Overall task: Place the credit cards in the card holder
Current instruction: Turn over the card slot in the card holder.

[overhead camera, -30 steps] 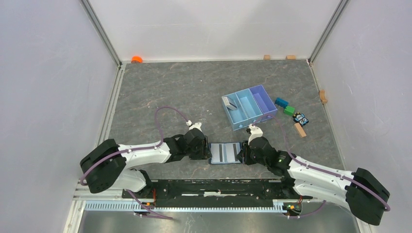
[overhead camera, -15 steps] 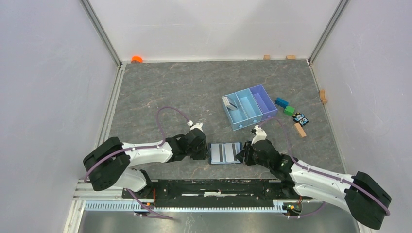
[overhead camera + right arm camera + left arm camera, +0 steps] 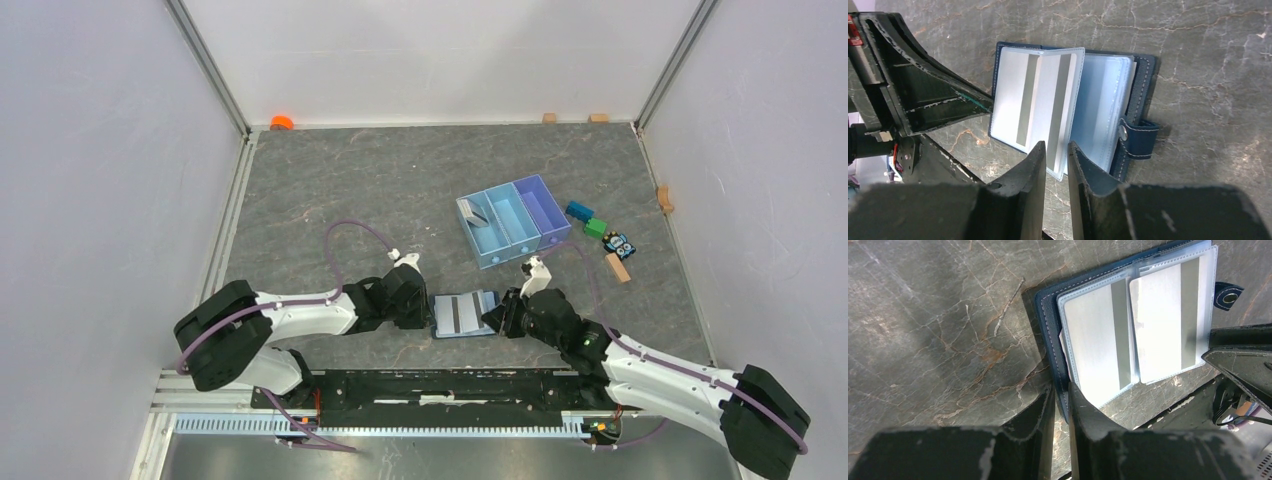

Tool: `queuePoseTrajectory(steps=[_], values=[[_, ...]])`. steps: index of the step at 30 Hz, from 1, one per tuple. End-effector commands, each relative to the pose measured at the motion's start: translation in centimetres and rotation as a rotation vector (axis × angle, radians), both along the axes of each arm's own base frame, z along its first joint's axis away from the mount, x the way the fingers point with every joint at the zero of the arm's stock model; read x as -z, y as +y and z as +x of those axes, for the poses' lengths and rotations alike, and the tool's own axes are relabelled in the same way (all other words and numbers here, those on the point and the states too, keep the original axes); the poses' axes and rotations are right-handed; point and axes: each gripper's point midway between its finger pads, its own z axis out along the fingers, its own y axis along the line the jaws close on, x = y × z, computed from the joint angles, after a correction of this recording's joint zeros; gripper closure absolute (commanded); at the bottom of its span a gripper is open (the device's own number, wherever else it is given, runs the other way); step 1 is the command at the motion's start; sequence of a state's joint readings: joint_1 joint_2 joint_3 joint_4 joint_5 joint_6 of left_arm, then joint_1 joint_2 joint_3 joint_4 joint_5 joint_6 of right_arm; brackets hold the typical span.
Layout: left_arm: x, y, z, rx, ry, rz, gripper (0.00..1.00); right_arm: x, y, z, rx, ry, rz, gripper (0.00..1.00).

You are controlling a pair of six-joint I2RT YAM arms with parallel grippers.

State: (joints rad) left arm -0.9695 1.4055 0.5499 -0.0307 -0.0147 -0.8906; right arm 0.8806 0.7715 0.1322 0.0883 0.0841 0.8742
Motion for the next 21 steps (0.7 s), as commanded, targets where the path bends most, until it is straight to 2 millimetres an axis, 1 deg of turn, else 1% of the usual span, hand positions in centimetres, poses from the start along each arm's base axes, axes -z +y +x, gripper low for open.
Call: queuePoseTrajectory(steps=[1, 2, 3, 7, 9, 11, 16, 21], values=[[1.4, 0.7, -0.4, 0.018, 0.018, 0.034, 0.77, -2.3, 1.3, 0.8, -0.031, -0.067, 0.053, 0.74], [1.5, 0.6, -0.4, 0.016, 0.017, 0.032, 0.77, -2.5, 1.4, 0.8, -0.038, -0.075, 0.054, 0.74], [1.4, 0.4, -0.8, 0.030, 0.032, 0.019, 0.77, -2.8, 1.5, 1.0, -0.041, -0.084, 0.055, 0.74], [1.8, 0.5, -0.9, 0.031, 0.044, 0.026, 0.77, -3.7, 1.9, 1.3, -0.057, -0.115, 0.053, 0.74], [1.5, -0.1, -0.6, 0.033, 0.031, 0.003, 0.77, -4.2, 2.1, 1.4, -0.063, -0.128, 0.049, 0.74], [1.5, -0.2, -0.5, 0.034, 0.030, 0.000, 0.77, -4.5, 2.2, 1.6, -0.070, -0.141, 0.039, 0.73], [1.5, -0.5, -0.5, 0.042, 0.031, -0.010, 0.76, -4.7, 2.8, 1.7, -0.098, -0.154, 0.001, 0.72], [1.5, -0.6, -0.5, 0.044, 0.031, -0.014, 0.75, -4.7, 3.9, 1.3, -0.144, -0.154, -0.018, 0.71]])
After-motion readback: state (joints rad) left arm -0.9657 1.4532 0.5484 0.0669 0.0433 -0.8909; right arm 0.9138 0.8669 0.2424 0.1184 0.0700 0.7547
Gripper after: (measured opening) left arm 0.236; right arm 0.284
